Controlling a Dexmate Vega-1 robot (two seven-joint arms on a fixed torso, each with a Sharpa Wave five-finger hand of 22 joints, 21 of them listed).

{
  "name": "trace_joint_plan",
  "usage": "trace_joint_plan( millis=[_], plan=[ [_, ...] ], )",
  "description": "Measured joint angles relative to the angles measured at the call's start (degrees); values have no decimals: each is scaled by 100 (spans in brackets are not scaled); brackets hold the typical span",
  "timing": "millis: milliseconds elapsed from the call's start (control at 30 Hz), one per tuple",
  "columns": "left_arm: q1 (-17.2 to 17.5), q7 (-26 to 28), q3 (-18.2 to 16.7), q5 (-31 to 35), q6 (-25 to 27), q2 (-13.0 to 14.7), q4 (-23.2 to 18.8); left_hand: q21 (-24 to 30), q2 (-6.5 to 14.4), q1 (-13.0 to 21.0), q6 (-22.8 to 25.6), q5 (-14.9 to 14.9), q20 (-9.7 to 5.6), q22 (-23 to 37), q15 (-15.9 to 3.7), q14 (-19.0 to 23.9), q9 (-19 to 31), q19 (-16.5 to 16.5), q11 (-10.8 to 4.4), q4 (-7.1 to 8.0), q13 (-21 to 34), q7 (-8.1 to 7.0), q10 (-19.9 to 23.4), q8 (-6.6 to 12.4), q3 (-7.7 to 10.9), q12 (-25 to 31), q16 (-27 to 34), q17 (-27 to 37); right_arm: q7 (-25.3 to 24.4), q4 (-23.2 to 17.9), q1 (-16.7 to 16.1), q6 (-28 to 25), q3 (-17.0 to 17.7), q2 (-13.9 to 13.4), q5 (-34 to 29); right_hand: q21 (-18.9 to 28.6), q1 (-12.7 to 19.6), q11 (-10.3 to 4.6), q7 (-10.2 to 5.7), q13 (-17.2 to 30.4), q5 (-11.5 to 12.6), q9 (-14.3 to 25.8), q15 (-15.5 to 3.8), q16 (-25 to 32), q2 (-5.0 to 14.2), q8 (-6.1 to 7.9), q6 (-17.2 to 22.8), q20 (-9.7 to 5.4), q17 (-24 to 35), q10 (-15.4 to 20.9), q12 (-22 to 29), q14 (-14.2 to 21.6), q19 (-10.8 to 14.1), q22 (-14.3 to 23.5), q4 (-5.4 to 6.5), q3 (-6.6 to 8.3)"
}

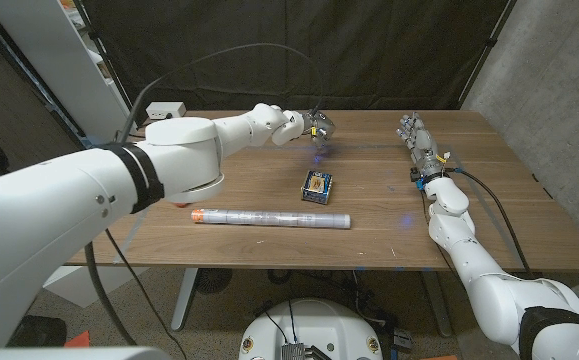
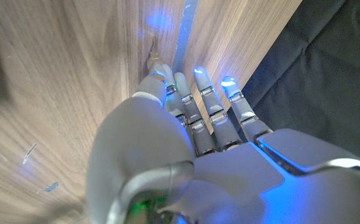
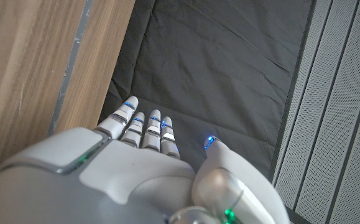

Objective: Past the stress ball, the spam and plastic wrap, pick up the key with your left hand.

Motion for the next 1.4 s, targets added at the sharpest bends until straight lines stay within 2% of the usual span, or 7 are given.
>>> trace_joint_plan(
  millis=[267, 300, 600, 1000, 1400],
  plan=[
    [101, -57, -337, 221, 115, 462, -780, 39, 0, 0, 0, -24, 0, 0, 0, 0, 0, 0, 0, 24, 0, 0, 0, 0, 24, 0, 0, 0, -37, -89, -4, -15, -27, -1, -22, 0, 0, 0, 0, 0, 0, 0, -21, 0, 0, 0, 0, 0, 0, 0, 0, 20, 0, 0, 0, 0],
    [145, -71, -436, 267, 156, 575, -991, 39, -22, 23, 0, -25, 0, 0, 0, 0, 0, 0, 0, 24, 0, 0, 0, 0, 24, 0, 0, 0, -43, -109, -11, -25, -35, -3, -27, 0, 0, 0, 0, 0, 0, 0, -21, 0, 0, 0, 0, 0, 0, 0, 0, 20, 0, 0, 0, 0],
    [375, -163, -888, 562, 402, 1035, -1812, 77, -22, 23, 0, -27, 0, -1, -13, 48, 0, 0, 30, 25, 0, 0, 30, 0, 23, 21, -27, 27, -90, -248, -64, -96, -78, -20, -52, 0, 0, 0, 0, 0, 0, 0, -21, 0, 0, 0, 0, 0, 0, 0, 0, 20, 0, 0, 0, 0],
    [706, -313, -1452, 899, 708, 1520, -2734, 143, -44, 46, 0, -33, 0, -2, -2, 59, 0, 0, 30, 43, 0, 0, 30, 32, 41, 23, -27, 53, -153, -523, -191, -195, -140, -47, -61, 0, 0, 23, 15, 0, 0, 0, -21, 0, 0, 0, 15, 0, 0, 22, 0, 20, 0, 0, 0, 0],
    [1019, -515, -1917, 1189, 929, 1882, -3529, 184, -44, 46, 1, -44, 0, -2, -2, 59, 0, -45, 30, 43, 0, 0, 30, 33, 40, 21, -27, 53, -252, -913, -412, -328, -188, -87, -53, 0, 0, 22, 31, 1, 0, 0, 0, 0, 0, 0, 31, 0, 0, 22, 0, 40, 0, 0, 0, 0]
  ],
)
